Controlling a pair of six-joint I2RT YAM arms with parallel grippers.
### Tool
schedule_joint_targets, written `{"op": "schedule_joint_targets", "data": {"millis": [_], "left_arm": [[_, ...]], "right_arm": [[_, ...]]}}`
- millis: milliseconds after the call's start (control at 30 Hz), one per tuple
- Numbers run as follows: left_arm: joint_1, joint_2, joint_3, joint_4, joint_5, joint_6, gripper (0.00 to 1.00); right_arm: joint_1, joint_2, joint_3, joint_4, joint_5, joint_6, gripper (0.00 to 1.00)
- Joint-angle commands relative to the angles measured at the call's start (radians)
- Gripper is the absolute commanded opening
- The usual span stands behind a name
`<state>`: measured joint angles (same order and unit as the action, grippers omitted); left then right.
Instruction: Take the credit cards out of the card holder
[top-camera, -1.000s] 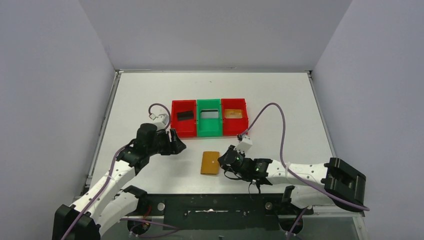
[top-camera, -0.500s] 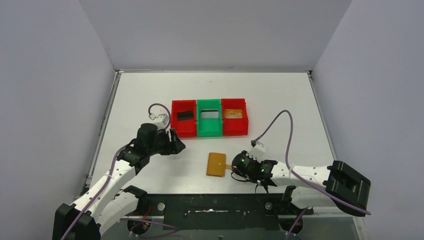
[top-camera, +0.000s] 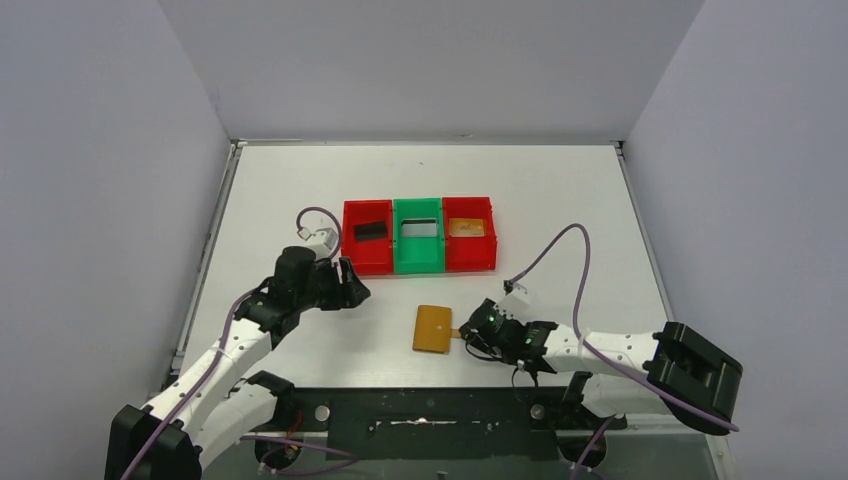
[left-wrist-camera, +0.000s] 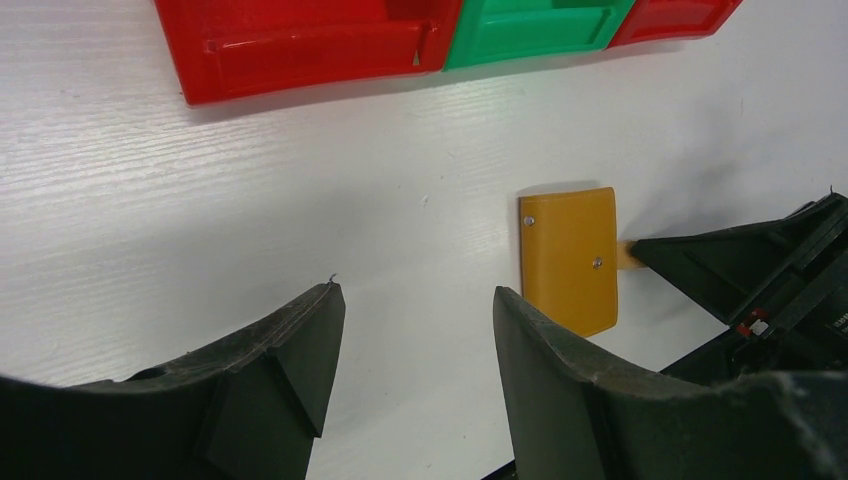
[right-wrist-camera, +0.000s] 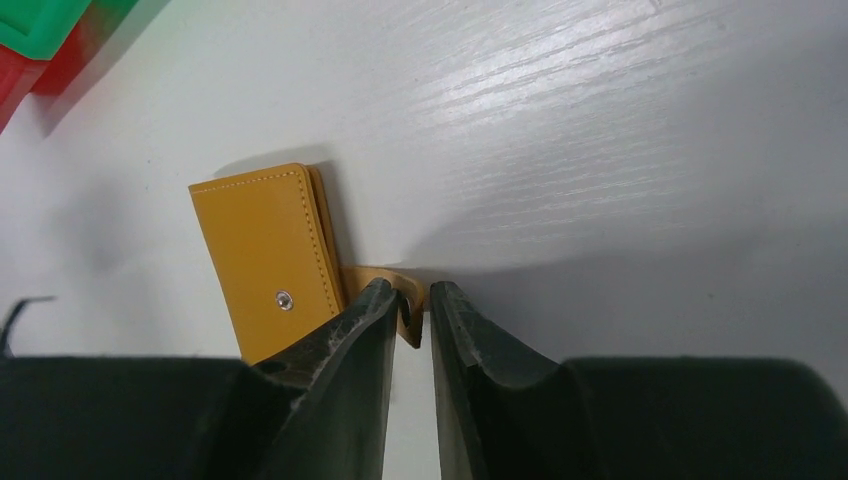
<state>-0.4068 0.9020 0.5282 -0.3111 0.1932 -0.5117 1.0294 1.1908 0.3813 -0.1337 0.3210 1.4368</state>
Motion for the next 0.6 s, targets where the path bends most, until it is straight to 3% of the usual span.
{"op": "schedule_joint_targets", "data": {"millis": [0,133,300,567], "left_arm": [[-0.004,0.001,0.05,0.02,-0.009,0.016,0.56],[-0.004,0.003,0.052,0.018,-0.012,0.015,0.56],[-0.004,-0.005,0.06,0.005,-0.038,0.015,0.56],[-0.003,-0.047,0.078,-0.026,-0.096,0.001,0.61]], "right_arm": [[-0.017,0.004,-0.01,0.083,-0.005,-0.024,0.2],[-0.025,-0.001,-0.003,0.121,-0.022,-0.065,0.12],[-0.023,-0.025,0.078,0.021,-0.002,-0.12,0.02],[-0.018,-0.086,0.216,0.024,-0.079,-0.322,0.0]]}}
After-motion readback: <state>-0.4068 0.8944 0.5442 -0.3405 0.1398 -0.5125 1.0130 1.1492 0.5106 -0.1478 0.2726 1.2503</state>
